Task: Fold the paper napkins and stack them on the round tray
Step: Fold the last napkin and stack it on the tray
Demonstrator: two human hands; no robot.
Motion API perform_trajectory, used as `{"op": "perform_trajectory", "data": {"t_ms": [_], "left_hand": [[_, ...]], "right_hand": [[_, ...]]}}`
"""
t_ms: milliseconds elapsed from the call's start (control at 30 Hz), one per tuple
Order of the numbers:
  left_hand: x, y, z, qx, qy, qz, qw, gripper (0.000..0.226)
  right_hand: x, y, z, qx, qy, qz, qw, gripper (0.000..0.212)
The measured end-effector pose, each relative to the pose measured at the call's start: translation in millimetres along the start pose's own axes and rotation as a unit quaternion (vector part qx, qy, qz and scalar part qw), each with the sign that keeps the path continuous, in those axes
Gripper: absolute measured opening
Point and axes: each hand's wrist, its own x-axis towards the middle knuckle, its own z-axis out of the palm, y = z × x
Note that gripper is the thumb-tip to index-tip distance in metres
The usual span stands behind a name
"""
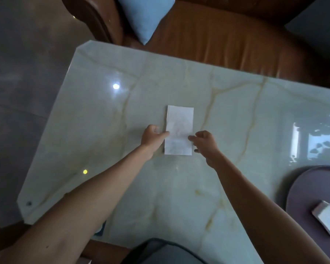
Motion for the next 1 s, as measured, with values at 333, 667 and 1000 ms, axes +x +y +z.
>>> {"op": "perform_trajectory", "data": {"t_ms": [333, 667, 1000], "left_hand": [[3, -6, 6, -0.080, -0.112, -0.032, 0.990, 0.018], [-30, 9, -2, -0.252, -0.194, -0.056, 0.946, 0.008], [-91, 27, 11, -0.214, -0.260, 0.033, 0.941, 0.036]], "right_hand": [[-6, 0, 17, 0.028, -0.009, 0.040, 0.999, 0.010], [-51, -4, -16, -0.003, -0.023, -0.071, 0.997, 0.025], [-106, 3, -67, 0.025, -0.025, -0.133, 0.991, 0.024]]}}
